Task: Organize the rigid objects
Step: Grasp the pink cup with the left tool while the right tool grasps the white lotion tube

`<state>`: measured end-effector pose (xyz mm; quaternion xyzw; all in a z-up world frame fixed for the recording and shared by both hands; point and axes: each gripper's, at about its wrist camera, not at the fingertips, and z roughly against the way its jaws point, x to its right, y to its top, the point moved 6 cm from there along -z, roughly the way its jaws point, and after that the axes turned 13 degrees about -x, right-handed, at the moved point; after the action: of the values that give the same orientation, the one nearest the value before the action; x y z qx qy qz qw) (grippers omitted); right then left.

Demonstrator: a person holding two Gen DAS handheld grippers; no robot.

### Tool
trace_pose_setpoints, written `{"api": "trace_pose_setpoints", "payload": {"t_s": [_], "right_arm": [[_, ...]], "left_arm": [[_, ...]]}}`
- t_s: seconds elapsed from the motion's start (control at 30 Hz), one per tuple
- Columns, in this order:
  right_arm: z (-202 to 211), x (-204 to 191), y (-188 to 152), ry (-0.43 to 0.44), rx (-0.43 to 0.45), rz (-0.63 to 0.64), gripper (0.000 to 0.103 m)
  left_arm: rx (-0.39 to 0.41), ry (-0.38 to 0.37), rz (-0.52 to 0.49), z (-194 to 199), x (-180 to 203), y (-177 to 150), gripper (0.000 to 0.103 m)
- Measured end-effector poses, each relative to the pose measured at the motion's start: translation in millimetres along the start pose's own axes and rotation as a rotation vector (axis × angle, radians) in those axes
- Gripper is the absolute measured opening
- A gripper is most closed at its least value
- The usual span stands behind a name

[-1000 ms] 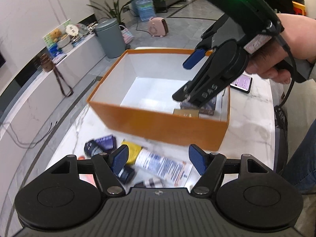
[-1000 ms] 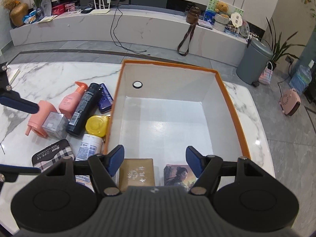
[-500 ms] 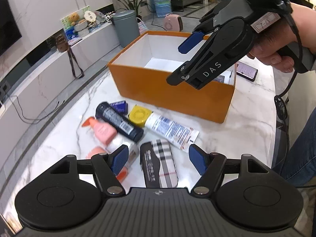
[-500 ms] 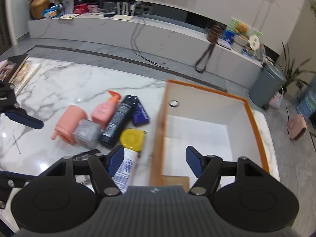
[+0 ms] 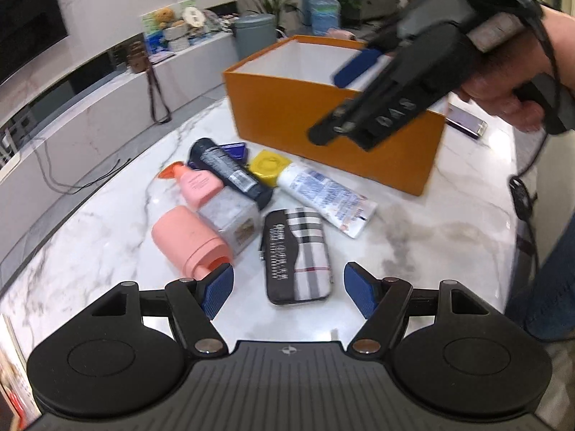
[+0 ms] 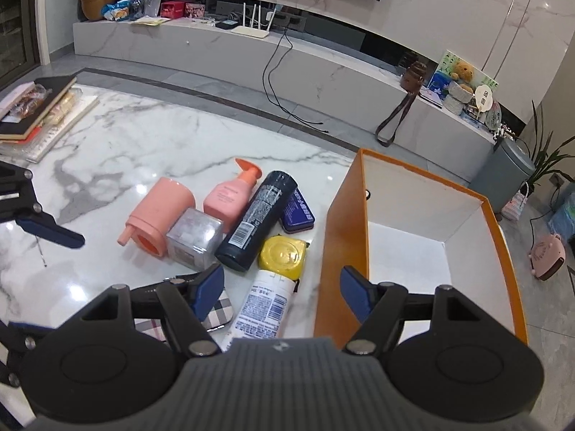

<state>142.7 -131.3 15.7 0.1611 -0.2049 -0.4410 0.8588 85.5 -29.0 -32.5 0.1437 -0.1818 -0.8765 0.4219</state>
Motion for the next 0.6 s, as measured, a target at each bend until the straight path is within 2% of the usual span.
{"api": "trace_pose_setpoints", "payload": {"t_s": [0.17,0.43,0.6], "right_arm": [[-8,-2,-4,0.008,-0.009,-0.007,0.073],[-25,-11,-6,0.023,-0.033,-0.007,0.073],[-33,-19,-6,0.03,-0.043,0.007,0.073]], "left_arm": [[0.08,0.037,0.126,-6,-27,-2,0.087],[0.18,0.047,0.358,-16,-67,-9,0.088],[0.182,0.033,0.434,-29,-77,-13,0.089]]}}
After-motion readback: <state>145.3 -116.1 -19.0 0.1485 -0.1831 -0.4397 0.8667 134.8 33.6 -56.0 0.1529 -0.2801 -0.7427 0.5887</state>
